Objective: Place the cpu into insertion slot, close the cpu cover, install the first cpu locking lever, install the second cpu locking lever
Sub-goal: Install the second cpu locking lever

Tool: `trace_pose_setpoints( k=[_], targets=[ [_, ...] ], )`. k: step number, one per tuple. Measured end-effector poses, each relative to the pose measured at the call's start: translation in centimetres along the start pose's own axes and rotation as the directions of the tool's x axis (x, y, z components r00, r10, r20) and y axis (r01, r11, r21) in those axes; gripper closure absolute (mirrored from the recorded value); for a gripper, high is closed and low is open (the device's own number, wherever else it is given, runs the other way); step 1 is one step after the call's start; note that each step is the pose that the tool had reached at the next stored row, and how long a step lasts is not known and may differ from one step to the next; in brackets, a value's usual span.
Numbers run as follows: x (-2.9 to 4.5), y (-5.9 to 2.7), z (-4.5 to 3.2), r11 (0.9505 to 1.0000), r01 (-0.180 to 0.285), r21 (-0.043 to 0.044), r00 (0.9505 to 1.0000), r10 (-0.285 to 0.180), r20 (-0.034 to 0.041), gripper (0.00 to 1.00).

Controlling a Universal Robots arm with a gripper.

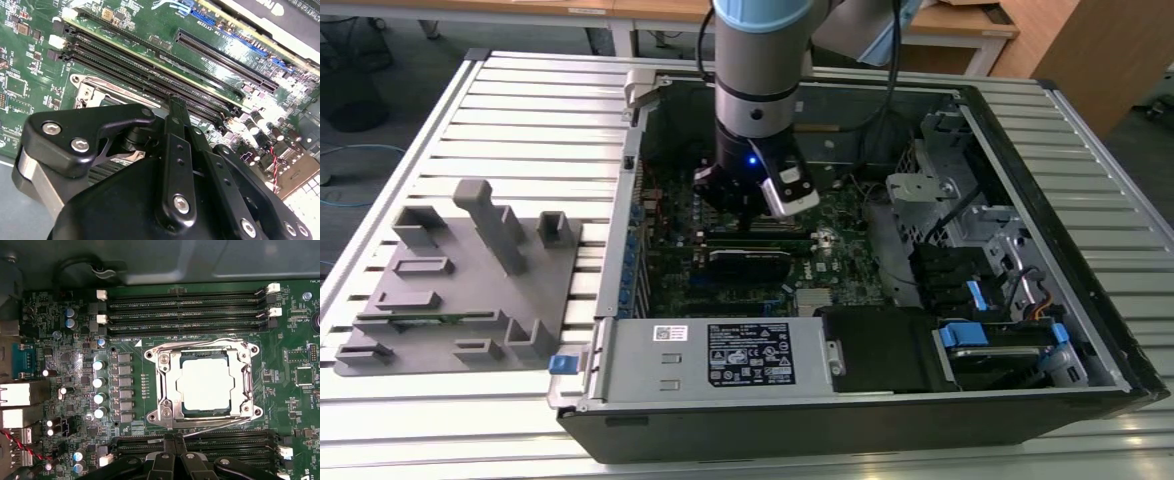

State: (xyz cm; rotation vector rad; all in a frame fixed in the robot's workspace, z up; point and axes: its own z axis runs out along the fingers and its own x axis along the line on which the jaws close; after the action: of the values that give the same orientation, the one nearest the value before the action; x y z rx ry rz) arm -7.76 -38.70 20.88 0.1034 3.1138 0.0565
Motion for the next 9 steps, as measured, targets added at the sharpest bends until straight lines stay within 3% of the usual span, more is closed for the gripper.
trace_pose_setpoints(
  k=[9],
  targets=[
    [0.33, 0.14, 0.00, 1.0000, 0.000, -0.0007, 1.0000, 0.000, -0.0002, 0.89]
  ],
)
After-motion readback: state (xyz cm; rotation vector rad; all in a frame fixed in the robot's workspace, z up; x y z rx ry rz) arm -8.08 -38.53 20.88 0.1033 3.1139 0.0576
